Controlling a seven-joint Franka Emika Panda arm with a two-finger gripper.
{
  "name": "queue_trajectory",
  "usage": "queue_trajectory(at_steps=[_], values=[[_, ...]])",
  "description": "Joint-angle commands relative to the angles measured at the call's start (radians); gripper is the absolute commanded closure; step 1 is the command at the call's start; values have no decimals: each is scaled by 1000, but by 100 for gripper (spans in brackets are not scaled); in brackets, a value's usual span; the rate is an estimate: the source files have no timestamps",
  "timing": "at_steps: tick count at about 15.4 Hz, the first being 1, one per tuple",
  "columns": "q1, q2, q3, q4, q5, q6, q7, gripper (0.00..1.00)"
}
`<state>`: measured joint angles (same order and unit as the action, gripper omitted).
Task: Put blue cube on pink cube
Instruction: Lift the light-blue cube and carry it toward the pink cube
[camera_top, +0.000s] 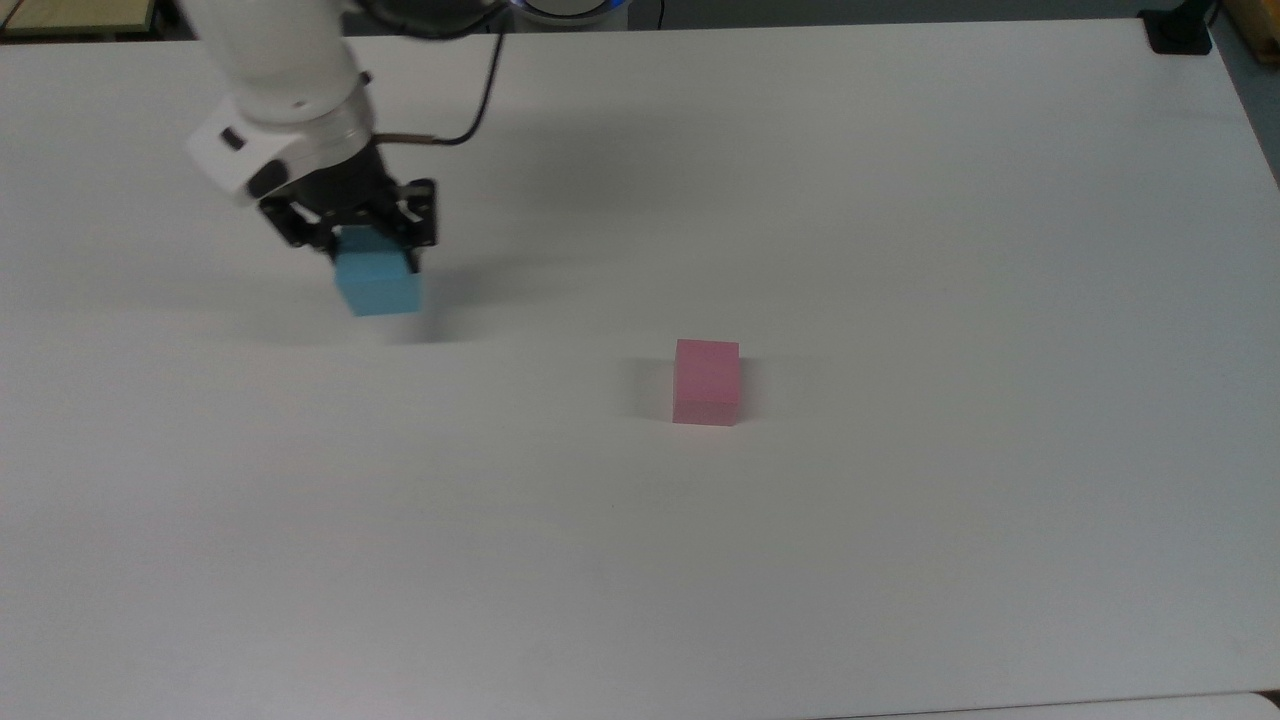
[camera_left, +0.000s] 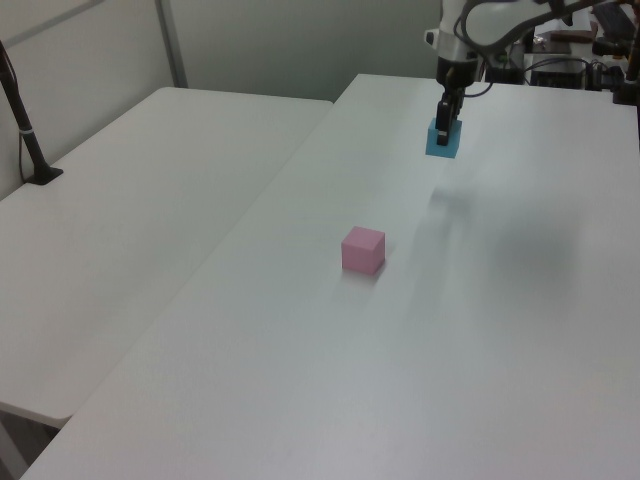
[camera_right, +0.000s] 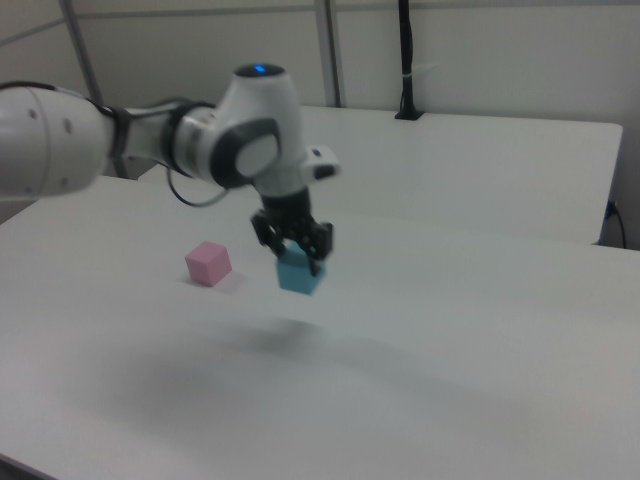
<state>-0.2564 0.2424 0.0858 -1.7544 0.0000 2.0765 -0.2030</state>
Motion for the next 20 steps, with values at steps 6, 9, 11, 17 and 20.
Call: queue_trajectory(at_steps=[6, 9, 11, 17, 20], values=[[176, -43, 3, 174, -9, -295, 305, 36], [216, -40, 3, 203, -21, -300, 382, 36], [241, -25, 2, 234, -28, -302, 411, 36], [338, 67, -9, 326, -81, -331, 510, 36], [382, 129, -11, 338, -100, -300, 553, 36]])
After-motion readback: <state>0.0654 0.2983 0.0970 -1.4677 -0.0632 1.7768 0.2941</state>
